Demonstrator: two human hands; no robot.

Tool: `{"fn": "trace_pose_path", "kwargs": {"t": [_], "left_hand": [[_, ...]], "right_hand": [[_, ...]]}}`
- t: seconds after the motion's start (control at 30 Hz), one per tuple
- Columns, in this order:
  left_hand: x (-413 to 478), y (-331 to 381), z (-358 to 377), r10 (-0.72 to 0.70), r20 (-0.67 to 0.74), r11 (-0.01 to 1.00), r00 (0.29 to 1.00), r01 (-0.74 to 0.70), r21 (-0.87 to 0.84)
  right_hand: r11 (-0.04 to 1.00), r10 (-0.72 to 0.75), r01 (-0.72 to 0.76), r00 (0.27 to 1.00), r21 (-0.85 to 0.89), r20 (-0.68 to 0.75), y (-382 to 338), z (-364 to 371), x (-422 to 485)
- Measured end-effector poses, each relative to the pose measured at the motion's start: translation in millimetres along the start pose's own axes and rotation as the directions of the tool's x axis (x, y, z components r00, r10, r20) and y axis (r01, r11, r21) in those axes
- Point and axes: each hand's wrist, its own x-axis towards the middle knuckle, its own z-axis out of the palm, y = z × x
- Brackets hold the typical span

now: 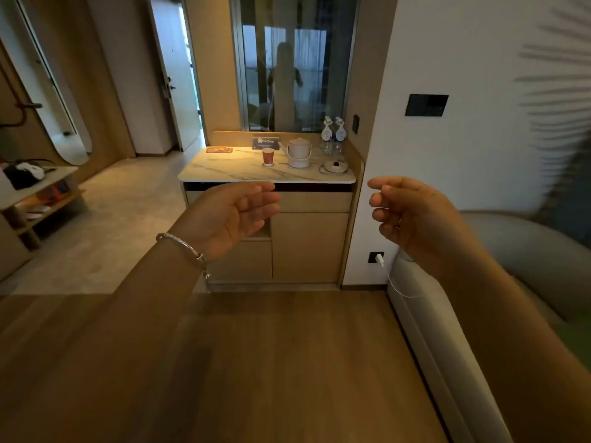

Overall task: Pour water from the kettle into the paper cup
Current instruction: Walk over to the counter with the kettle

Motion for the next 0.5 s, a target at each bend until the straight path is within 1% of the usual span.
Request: {"fn": "trace_pose_path", "kwargs": {"t": [0.13, 0.23, 0.33, 0.5], "left_hand": [[32, -3, -1, 0.020, -0.010, 1.000, 1.000, -0.020, 0.019], [58, -2, -1, 0.033, -0.061, 0.999, 0.998, -0.033, -0.006], [83, -4, -3, 0.066, -0.073, 0.998, 0.995, -0.067, -0.017], [126, -12, -20, 0.055, -0.083, 0.998, 0.995, -0.057, -0.014]], "right_hand": [[1.000, 0.009, -0.009, 1.000, 0.006, 0.013, 11, -8, 29], [1.000, 0.018, -0.019, 0.999, 0.015, 0.036, 16, -14, 57], [0.999, 0.022, -0.024, 0.997, 0.031, 0.076, 19, -15, 89], [0.997, 0.047, -0.056, 0.987, 0.052, 0.155, 37, -8, 138]]}}
